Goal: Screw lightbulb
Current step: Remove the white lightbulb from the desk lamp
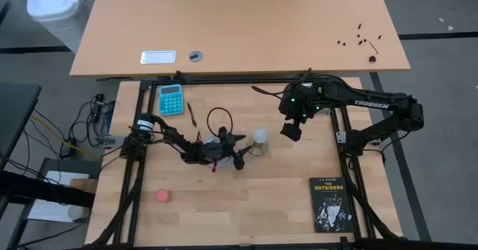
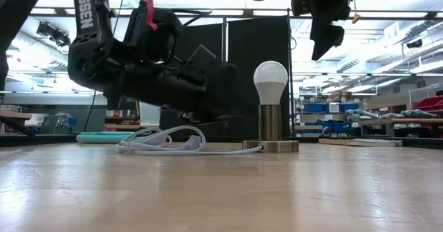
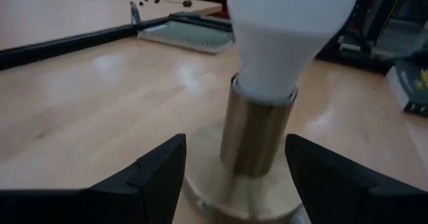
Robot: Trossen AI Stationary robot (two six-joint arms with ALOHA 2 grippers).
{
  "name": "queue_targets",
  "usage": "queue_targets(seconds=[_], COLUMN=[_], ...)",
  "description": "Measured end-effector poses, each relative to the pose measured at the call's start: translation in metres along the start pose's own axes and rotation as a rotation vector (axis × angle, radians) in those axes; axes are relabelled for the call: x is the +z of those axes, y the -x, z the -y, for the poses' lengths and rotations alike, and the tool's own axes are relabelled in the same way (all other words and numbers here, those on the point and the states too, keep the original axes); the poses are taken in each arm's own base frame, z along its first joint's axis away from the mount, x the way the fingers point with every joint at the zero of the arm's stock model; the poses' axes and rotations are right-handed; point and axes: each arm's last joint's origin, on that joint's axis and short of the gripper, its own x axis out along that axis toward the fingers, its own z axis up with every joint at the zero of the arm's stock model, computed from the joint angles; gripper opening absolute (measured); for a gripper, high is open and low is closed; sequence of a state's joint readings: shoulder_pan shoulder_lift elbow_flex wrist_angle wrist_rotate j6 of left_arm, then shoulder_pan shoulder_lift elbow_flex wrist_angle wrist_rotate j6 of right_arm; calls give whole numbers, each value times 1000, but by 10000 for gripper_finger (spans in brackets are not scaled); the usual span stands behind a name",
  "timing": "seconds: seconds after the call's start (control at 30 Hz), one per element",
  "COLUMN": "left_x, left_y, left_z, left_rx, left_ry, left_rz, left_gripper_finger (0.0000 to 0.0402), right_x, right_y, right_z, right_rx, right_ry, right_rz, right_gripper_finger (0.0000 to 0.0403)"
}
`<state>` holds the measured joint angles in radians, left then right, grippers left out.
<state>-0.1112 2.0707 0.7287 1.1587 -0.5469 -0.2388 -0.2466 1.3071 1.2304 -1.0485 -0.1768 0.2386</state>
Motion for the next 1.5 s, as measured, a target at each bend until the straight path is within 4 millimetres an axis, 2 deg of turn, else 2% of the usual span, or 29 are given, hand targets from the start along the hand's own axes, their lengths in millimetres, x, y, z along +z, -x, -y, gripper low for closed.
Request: queue_targets(seconds=[0.47, 0.77, 0.97, 1.3, 1.5], left_x=[-2, -5, -6, -5, -3], left_y=[-4, -3, -3, -3, -5], left_z=[2, 2, 1, 3, 8], left_rx=[10, -3, -1, -10, -39], left_ry=[-55, -69, -74, -33, -35], left_rz=[-47, -76, -84, -79, -80], left_gripper_finger=[259, 260, 260, 259, 259], right_x=[0, -6, -6, 6, 10], right_y=[0, 11, 5, 5, 6], right_z=[0, 7, 7, 36, 40], right_rx=[0, -1, 8, -29, -12], right_ry=[4, -17, 24, -73, -93], right_rz=[-2, -10, -51, 2, 47], right_gripper_finger=[346, 346, 346, 346, 346])
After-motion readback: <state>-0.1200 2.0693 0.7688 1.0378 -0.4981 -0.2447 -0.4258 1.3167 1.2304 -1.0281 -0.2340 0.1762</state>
